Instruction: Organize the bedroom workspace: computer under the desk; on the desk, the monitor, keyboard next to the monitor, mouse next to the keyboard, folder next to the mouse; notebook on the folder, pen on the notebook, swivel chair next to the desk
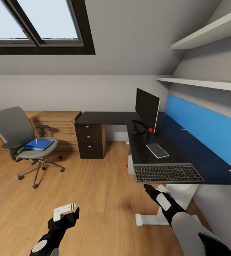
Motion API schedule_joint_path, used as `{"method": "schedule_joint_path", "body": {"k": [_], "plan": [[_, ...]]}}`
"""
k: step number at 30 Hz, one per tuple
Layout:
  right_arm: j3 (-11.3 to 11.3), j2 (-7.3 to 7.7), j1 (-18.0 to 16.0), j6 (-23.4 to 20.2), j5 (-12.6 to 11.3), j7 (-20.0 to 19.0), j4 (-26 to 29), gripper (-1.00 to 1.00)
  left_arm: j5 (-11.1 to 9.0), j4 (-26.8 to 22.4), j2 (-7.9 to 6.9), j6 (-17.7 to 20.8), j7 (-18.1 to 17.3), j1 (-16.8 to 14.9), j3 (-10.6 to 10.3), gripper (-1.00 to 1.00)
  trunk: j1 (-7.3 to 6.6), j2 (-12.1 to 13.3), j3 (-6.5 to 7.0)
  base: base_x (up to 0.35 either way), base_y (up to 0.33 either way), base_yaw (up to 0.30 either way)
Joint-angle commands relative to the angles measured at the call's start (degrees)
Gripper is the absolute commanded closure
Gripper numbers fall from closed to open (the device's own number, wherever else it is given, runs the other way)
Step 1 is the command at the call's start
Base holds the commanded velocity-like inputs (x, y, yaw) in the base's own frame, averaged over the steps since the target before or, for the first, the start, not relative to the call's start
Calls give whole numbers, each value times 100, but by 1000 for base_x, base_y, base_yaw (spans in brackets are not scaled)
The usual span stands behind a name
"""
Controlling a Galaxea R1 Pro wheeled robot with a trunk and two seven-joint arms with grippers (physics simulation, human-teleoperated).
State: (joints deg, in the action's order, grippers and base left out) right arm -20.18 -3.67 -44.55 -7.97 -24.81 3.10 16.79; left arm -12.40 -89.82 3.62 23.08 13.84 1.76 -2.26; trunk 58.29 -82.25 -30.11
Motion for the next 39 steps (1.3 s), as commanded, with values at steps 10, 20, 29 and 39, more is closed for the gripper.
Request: {"method": "schedule_joint_path", "body": {"k": [10, 20, 29, 39], "plan": [[5, -2, 0, -29, -59, 33, 17, -100, -60, -9, -1, 18, 49, -1, -9, -100, 0, -3, -5, 72, 2, 0], [5, -2, 0, -29, -59, 33, 17, -100, -60, -9, -1, 21, 49, -1, -11, -100, 0, -3, -5, 11, 0, 0], [5, -2, -1, -29, -59, 33, 17, -100, -60, -9, -1, 21, 49, -1, -7, -100, 0, -3, -5, -163, 0, 0], [5, 0, -1, -29, -59, 33, 23, -100, -60, -3, -1, 21, 49, -1, -2, -100, 0, -3, -5, -286, -103, 0]]}}
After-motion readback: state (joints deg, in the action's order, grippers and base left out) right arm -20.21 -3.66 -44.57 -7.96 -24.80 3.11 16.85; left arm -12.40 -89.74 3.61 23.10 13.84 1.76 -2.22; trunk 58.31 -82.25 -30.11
